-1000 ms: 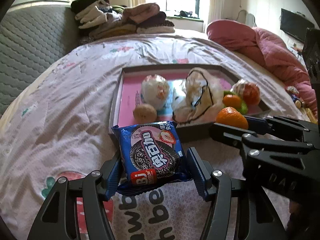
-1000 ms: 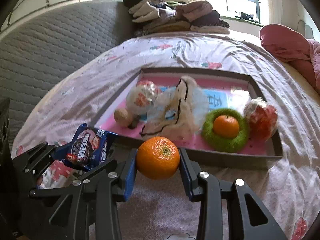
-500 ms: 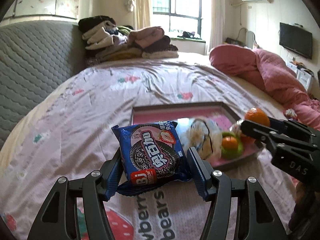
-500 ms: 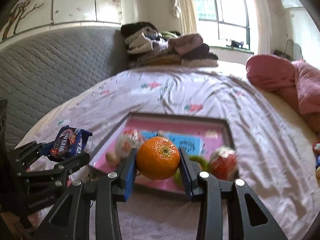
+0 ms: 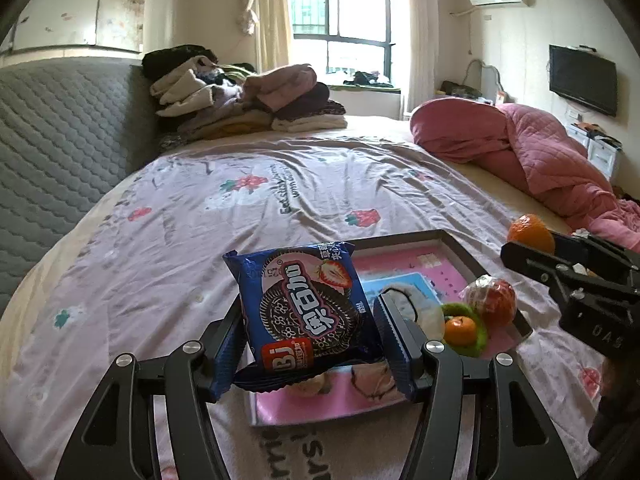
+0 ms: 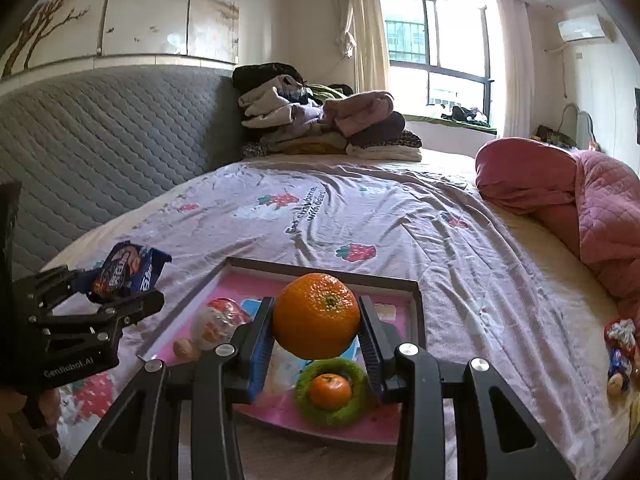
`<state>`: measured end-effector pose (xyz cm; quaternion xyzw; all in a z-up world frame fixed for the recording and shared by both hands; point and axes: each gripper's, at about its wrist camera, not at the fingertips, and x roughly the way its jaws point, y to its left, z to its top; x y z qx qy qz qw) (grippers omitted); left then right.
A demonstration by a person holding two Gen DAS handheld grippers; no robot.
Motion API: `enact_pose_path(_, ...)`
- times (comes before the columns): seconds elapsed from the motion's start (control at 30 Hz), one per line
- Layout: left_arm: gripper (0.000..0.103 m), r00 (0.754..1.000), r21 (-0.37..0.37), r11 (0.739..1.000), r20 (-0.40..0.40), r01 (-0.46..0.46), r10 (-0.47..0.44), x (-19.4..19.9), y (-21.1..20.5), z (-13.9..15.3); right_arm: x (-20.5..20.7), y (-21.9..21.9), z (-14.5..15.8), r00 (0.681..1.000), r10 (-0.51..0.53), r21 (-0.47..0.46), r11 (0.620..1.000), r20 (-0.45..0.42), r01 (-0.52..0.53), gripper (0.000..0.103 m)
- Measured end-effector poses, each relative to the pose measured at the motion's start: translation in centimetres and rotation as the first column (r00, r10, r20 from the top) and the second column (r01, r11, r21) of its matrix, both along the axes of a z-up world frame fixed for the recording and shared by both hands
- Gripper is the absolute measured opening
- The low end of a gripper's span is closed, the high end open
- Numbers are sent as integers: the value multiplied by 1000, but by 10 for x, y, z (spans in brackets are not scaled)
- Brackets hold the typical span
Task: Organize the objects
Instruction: 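Lift the cookie packet with the left gripper while the right carries the orange over the tray, then lower the cookie packet into the tray with the left gripper while the right lowers the orange beside the ring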
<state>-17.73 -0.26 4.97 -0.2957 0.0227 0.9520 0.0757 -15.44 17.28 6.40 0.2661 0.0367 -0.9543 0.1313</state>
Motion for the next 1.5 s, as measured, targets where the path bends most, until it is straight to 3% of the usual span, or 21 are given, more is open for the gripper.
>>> enact_pose_path(0.5, 63, 989, -3, 996, 121, 84, -83, -28, 29, -61, -23, 6, -60, 988, -48, 95, 995, 148, 34, 40)
enact_pose_path(0.9, 64, 979, 17, 994, 168, 110, -111, -31, 36, -83, -23, 7, -81, 977, -81, 154, 987, 198, 50, 40)
enact_pose_path(1.27, 64, 972, 24, 992, 200, 120, -123, -30, 41, -93, -16, 13, -86, 969, -72, 97, 994, 235, 51, 40)
enact_pose_path(1.5, 65, 967, 67, 992, 226, 105, -118, -32, 36, -97, -15, 19, -89, 965, -72, 50, 997, 252, 62, 40)
